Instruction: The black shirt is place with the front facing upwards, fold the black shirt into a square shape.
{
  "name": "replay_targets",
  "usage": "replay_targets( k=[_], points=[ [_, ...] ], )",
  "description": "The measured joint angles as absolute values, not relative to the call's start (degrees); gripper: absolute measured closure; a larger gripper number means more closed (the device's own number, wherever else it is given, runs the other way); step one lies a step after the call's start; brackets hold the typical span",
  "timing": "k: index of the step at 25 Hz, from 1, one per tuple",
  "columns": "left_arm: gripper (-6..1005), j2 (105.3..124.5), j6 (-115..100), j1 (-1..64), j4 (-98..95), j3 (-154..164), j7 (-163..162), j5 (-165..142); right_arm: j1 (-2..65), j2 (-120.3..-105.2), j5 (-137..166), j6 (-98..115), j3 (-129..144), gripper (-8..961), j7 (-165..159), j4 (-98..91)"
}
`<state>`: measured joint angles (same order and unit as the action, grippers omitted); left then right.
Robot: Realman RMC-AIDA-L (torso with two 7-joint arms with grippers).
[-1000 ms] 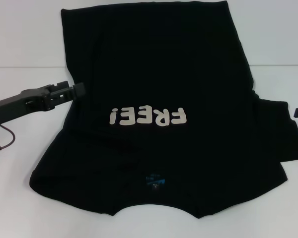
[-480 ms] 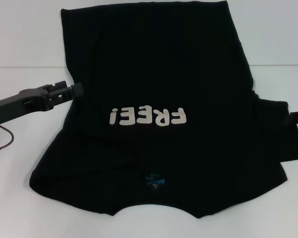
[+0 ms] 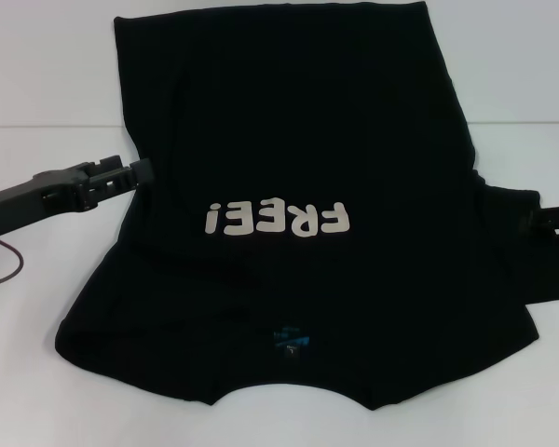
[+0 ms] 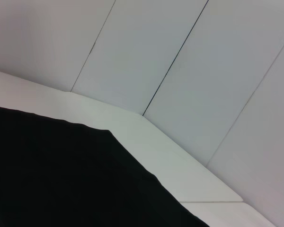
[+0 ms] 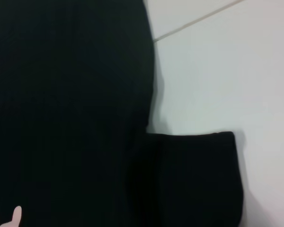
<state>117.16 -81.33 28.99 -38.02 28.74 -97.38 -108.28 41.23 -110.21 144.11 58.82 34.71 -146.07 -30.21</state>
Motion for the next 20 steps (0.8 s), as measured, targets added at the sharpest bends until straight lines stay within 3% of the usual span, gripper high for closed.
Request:
replay_targets(
  k=[6,11,20],
  points=[
    [273,117.16,-81.21,28.67,-38.00,28.67,-97.38,-108.28,41.10,-110.77,144.04,58.26,34.36,255,-146.12,-30.20],
    [273,117.16,-81.25,28.40,-38.03,27.42,-97.38,-108.28,40.66,-110.50,143.82,58.25,33.28,478,-146.34,-30.21],
    [273,117.16,-81.26,28.37,-38.09,27.19,-97.38,-108.28,40.60,-110.79,143.78,58.10,33.22,755,-145.90,-30.23]
  ],
)
